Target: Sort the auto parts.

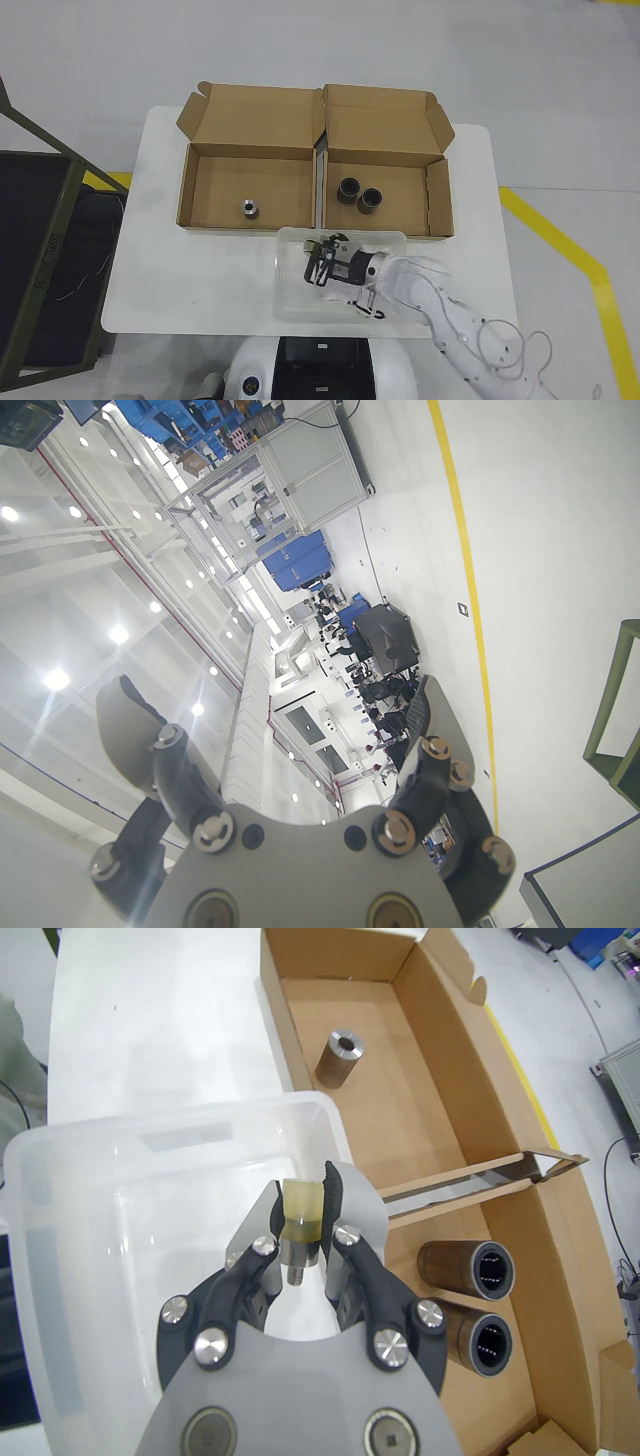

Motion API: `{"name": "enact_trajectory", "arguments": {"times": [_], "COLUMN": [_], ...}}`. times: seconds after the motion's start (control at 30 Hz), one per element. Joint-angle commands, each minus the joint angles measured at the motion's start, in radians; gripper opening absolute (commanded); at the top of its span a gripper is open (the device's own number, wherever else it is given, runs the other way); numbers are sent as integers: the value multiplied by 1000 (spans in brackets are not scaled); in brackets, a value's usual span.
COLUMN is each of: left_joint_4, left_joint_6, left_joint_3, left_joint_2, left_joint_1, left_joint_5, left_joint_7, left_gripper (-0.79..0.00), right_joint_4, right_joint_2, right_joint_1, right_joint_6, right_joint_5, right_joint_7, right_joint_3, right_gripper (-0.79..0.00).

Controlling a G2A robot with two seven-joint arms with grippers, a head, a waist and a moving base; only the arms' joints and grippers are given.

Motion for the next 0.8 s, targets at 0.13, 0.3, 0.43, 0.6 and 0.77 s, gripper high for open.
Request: {"name": "enact_trajectory", "arguments": {"times": [0.13, 0.3, 0.43, 0.6, 0.77], "left_joint_4": [0, 0, 0, 0, 0], "left_joint_6": [0, 0, 0, 0, 0], "left_joint_3": [0, 0, 0, 0, 0], "left_joint_2": [0, 0, 0, 0, 0], "left_joint_1": [0, 0, 0, 0, 0], "left_joint_5": [0, 0, 0, 0, 0], "left_joint_7": [0, 0, 0, 0, 0], "left_gripper": [0, 0, 0, 0, 0], "right_joint_4": [-1, -16, -18, -3, 13], "right_joint_2": [13, 23, 26, 26, 22], "right_joint_1": [-55, -91, -101, -96, -85], "right_joint_6": [37, 64, 64, 44, 28], "right_joint_5": [45, 47, 97, 159, 219], "right_joint_7": [-200, -341, -478, -615, -747], "right_joint_3": [71, 119, 152, 172, 172], "right_gripper": [-785, -785, -785, -785, -785]}}
